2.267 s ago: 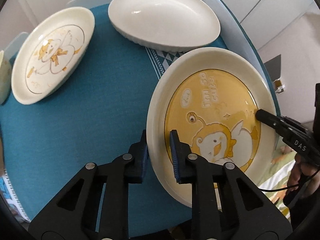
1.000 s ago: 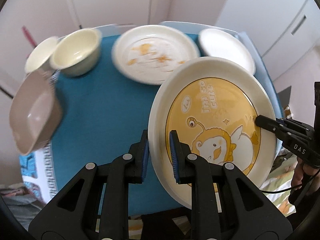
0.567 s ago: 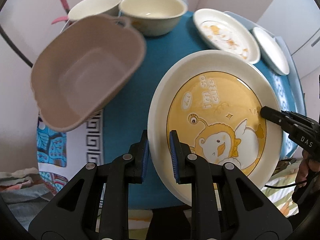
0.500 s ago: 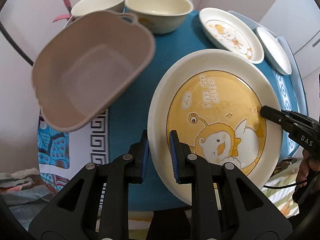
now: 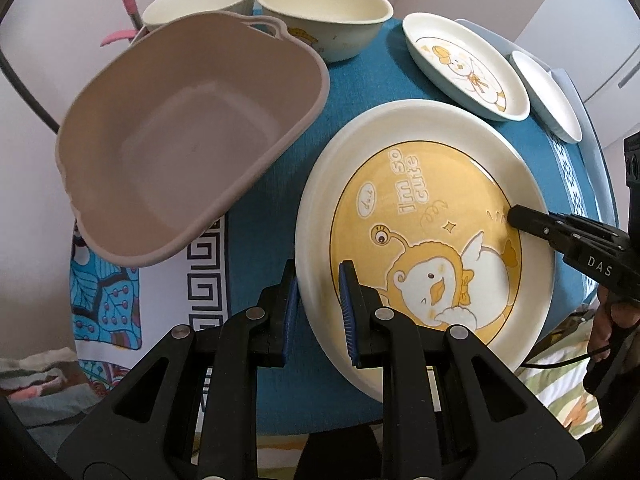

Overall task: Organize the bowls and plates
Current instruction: 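Lift the yellow bear plate with both grippers toward the taupe basin, then lower the yellow bear plate onto the cloth and open both grippers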

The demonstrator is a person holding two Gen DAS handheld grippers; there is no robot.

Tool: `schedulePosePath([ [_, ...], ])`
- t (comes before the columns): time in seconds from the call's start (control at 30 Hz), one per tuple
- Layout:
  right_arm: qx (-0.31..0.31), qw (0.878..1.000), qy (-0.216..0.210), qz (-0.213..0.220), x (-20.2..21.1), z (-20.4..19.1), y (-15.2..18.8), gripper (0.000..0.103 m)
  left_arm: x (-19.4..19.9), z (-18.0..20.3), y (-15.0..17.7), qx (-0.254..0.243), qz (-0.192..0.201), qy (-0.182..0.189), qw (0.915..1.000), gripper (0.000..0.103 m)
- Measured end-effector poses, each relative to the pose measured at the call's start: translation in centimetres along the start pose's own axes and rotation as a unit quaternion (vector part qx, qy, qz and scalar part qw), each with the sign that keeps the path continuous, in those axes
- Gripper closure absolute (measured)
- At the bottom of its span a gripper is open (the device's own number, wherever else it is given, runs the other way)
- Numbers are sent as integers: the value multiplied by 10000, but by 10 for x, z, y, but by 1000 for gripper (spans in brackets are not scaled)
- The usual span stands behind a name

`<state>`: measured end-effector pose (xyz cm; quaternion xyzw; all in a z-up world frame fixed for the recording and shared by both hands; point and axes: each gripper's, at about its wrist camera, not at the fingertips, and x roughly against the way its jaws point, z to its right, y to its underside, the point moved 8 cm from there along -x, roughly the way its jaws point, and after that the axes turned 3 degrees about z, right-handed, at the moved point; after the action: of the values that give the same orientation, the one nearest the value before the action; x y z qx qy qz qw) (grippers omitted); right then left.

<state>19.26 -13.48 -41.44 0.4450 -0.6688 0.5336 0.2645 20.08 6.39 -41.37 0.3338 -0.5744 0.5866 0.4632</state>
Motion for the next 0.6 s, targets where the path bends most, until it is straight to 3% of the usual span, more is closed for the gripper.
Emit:
schedulePosePath([
  [0.33,56,9999,133,-23,-1,-3,2,90,1,3,3,-40,40,-167,9998,83],
  [0.43,65,9998,177,-27,1,-4,0,90,7,4,4,-89,108,-296,9995,67],
  [0.5,53,9998,187,37,7,-4,-1,90,14,5,3,-115,239,-348,9990,39],
  [0.6,93,9996,212,169,19,-6,-5,87,29,10,-1,-177,434,-428,9980,30],
])
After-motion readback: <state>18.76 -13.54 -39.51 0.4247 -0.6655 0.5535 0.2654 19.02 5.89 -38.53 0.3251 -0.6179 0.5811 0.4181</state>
